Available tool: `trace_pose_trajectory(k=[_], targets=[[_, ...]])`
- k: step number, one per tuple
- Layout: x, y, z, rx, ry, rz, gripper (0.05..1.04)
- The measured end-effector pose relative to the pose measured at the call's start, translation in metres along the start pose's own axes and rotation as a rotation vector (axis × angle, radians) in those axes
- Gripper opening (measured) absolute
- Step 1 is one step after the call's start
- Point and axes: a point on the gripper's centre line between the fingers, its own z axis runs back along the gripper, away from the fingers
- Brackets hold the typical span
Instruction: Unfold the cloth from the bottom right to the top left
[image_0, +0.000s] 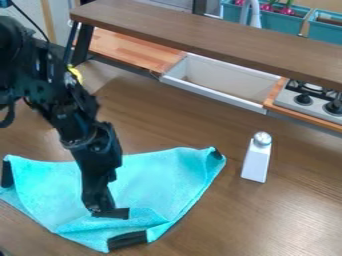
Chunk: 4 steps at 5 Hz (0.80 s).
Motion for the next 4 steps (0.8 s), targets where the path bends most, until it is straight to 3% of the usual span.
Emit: trace_pose_trajectory(k=[1,4], targets=[[0.002,0.0,-0.006,0.012,0.004,-0.027,1.001],[0.009,0.013,-0.03,-0.042,0.032,0.015,1.001]])
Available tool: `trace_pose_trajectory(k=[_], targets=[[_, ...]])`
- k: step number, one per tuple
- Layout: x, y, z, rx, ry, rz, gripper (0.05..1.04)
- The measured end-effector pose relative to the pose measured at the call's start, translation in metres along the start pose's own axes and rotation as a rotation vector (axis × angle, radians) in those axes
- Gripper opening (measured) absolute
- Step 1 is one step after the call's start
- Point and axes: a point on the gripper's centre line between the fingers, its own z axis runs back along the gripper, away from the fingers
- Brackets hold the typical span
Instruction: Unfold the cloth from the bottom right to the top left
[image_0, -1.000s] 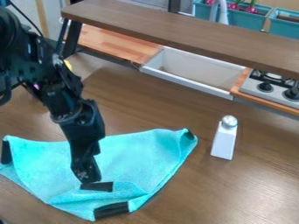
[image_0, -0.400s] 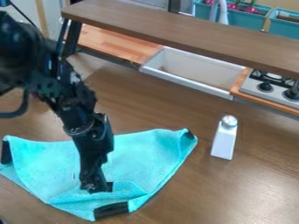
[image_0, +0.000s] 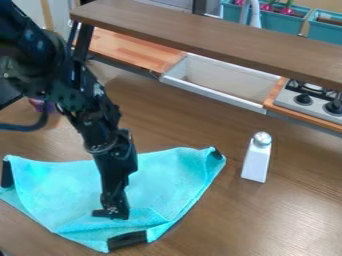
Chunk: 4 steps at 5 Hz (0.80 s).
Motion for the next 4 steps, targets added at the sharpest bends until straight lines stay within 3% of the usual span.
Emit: trace_pose_trajectory(k=[1,2,4], targets=[[0.001,-0.001,0.0,-0.005,-0.005,-0.008,1.001],[0.0,-0.014,0.0,-0.051,-0.016,-0.024,1.001],[-0.005,-0.02,0.0,-0.04,-0.012,-0.049,0.95]])
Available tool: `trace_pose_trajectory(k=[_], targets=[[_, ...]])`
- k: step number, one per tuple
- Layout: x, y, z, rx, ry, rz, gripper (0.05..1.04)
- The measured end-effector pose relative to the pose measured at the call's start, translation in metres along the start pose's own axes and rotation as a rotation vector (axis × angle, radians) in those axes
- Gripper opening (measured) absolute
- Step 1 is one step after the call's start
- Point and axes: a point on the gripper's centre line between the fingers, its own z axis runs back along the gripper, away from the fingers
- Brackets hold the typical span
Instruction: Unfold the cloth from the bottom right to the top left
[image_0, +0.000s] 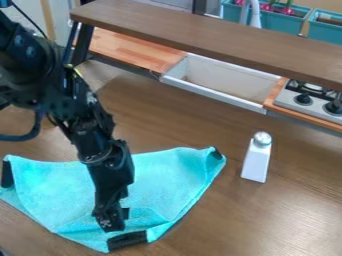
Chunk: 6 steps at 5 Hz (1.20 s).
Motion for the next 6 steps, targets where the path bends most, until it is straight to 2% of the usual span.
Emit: trace_pose_trajectory(k=[1,2,3,4,5,6], targets=[[-0.0023,-0.0031,-0.0016,0.001,0.003,-0.002,0.673],[-0.0025,-0.0023,-0.0024,0.011,0.004,0.0,0.438],[-0.0012,-0.0009,-0.0026,0.023,0.003,-0.001,0.435],[-0.0011,0.0001,-0.0022,0.029,0.003,-0.001,0.328],[-0.0014,-0.0023,-0.0026,0.014,0.005,0.001,0.152],[-0.0016,-0.0028,-0.0024,0.008,0.005,0.002,0.058]])
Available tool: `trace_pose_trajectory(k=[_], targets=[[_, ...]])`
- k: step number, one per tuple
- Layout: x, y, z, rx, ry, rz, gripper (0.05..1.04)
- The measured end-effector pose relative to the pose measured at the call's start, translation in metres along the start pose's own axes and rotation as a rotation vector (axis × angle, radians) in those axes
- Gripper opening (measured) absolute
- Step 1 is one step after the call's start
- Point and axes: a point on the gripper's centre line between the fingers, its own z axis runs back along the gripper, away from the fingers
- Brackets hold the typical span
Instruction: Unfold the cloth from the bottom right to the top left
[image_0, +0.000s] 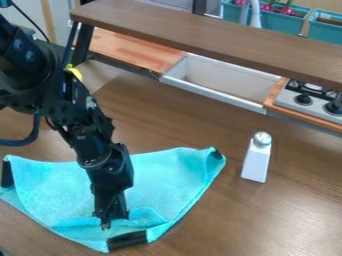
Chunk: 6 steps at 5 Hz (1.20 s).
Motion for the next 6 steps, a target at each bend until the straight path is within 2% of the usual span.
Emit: trace_pose_trajectory(k=[1,2,3,4,6], targets=[[-0.001,-0.001,0.003,-0.01,-0.006,0.003,0.049],[-0.001,0.003,0.016,0.004,-0.035,0.022,0.049],[0.001,0.016,0.033,0.04,-0.072,0.045,0.049],[0.003,0.036,0.053,0.075,-0.116,0.092,0.049],[0.007,0.085,0.076,0.119,-0.137,0.207,0.049]])
